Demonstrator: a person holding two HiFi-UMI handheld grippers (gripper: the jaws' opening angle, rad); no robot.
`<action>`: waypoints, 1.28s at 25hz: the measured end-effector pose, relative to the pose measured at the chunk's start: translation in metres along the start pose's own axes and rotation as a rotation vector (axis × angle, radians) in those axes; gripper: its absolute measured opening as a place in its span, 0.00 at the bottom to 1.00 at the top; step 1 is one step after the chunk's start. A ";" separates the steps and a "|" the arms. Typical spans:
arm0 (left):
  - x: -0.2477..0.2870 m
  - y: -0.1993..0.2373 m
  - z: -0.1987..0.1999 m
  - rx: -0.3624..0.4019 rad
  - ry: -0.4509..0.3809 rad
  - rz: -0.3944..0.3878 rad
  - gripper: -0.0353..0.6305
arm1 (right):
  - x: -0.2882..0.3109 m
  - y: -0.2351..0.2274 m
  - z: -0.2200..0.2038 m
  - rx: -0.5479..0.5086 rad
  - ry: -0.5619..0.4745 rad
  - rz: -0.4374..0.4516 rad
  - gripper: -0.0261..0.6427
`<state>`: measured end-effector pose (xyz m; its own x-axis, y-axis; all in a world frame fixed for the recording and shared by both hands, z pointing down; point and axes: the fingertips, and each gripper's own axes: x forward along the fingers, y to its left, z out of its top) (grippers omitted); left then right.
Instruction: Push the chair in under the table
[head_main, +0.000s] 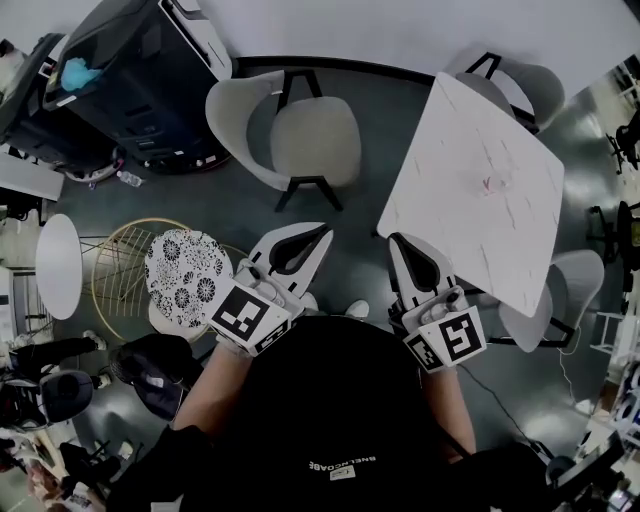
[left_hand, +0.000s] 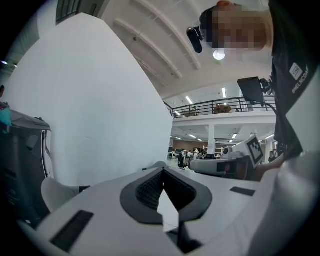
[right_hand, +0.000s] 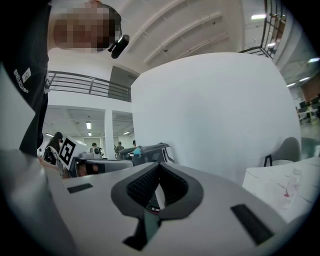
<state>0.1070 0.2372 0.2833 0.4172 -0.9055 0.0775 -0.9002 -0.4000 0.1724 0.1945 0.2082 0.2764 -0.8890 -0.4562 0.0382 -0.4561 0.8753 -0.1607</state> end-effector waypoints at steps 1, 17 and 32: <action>-0.005 0.005 -0.001 -0.003 0.001 0.005 0.06 | 0.004 0.004 0.000 0.002 0.002 0.001 0.06; -0.066 0.081 -0.024 -0.089 0.014 0.098 0.06 | 0.066 0.045 -0.026 0.032 0.062 0.037 0.06; -0.011 0.168 -0.011 -0.110 0.030 0.227 0.06 | 0.175 -0.016 -0.017 0.079 0.075 0.172 0.06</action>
<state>-0.0478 0.1812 0.3221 0.2113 -0.9651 0.1549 -0.9527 -0.1679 0.2533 0.0450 0.1171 0.3027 -0.9554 -0.2851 0.0768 -0.2953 0.9226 -0.2480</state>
